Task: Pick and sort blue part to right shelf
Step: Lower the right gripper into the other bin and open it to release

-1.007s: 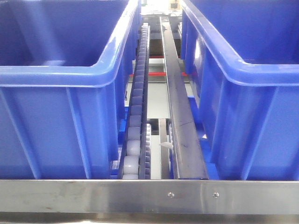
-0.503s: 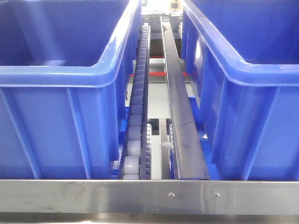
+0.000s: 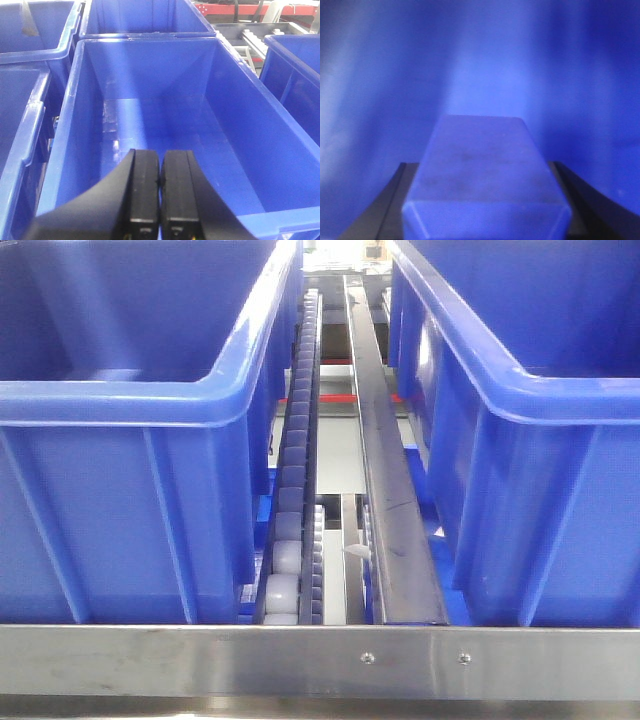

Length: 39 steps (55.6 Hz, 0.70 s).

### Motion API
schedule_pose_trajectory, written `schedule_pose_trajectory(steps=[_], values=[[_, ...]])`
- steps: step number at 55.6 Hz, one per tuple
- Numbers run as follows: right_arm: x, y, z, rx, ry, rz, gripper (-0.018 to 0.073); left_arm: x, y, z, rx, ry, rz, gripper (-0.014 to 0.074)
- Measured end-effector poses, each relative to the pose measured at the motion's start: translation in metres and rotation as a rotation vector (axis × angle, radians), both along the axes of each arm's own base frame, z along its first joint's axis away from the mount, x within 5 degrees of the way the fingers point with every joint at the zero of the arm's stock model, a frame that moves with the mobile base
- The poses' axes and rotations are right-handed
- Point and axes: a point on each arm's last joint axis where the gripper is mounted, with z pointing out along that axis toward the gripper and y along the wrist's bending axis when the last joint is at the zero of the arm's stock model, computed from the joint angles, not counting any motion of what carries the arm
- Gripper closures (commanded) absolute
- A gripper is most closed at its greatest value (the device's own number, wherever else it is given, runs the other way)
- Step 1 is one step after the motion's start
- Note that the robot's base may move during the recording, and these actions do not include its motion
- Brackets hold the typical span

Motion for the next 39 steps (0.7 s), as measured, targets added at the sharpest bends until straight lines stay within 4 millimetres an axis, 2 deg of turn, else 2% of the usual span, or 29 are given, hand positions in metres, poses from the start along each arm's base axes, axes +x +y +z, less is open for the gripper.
schedule_pose_trajectory(steps=[10, 20, 32, 39], values=[[0.053, -0.015, -0.018, -0.060, 0.087, -0.056, 0.0355, 0.000, 0.000, -0.001, 0.003, 0.013, 0.003, 0.0472], [0.098, -0.017, -0.058, -0.094, 0.152, -0.046, 0.0355, 0.000, 0.000, -0.002, 0.004, 0.016, 0.004, 0.0472], [0.132, -0.013, -0.113, -0.109, 0.271, -0.029, 0.0355, 0.000, 0.001, -0.003, 0.008, 0.036, 0.008, 0.0472], [0.140, -0.012, -0.133, -0.114, 0.318, -0.025, 0.0353, -0.001, 0.001, -0.005, 0.011, 0.051, 0.012, 0.0472]])
